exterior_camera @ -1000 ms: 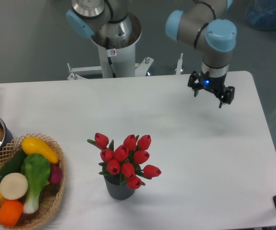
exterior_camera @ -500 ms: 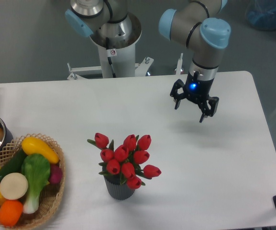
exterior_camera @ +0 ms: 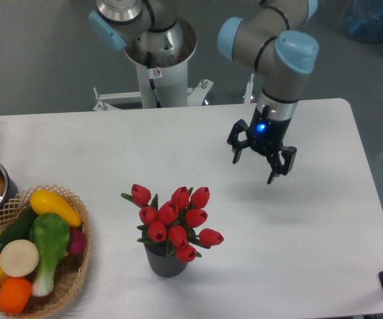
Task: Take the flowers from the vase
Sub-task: 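Lower the open gripper onto the tulip stems above the vase rim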
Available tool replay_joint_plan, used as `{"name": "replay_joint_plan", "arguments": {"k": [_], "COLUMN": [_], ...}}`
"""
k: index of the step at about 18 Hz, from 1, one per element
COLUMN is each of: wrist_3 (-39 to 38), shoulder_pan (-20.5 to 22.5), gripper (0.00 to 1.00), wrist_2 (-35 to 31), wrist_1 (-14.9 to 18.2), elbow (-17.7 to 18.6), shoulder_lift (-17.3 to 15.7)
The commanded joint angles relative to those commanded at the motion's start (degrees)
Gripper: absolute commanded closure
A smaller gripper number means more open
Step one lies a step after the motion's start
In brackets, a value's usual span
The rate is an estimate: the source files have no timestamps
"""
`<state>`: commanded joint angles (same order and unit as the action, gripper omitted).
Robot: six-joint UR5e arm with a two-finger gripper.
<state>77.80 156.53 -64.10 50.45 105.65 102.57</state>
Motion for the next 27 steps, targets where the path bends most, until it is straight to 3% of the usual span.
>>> {"name": "replay_joint_plan", "arguments": {"k": [3,5,10,15,21,27], "wrist_3": [-5.98,-9.06,-9.59,-10.38,-10.57,-10.39], "shoulder_pan": [0.0,-0.17,-3.95,-4.13,-5.36,-6.15], "gripper": [0.0,0.0,0.0,0.04,0.04,0.05], "wrist_2": [8.7,9.6,13.72,19.7,21.72,27.27], "wrist_1": [0.09,0.0,0.0,0.09,-0.09,-2.02], "elbow": [-2.19,-3.52,-4.66,-4.32,-4.4,-4.58], "shoulder_lift": [0.35,1.14,2.55,3.25,3.6,5.62]}}
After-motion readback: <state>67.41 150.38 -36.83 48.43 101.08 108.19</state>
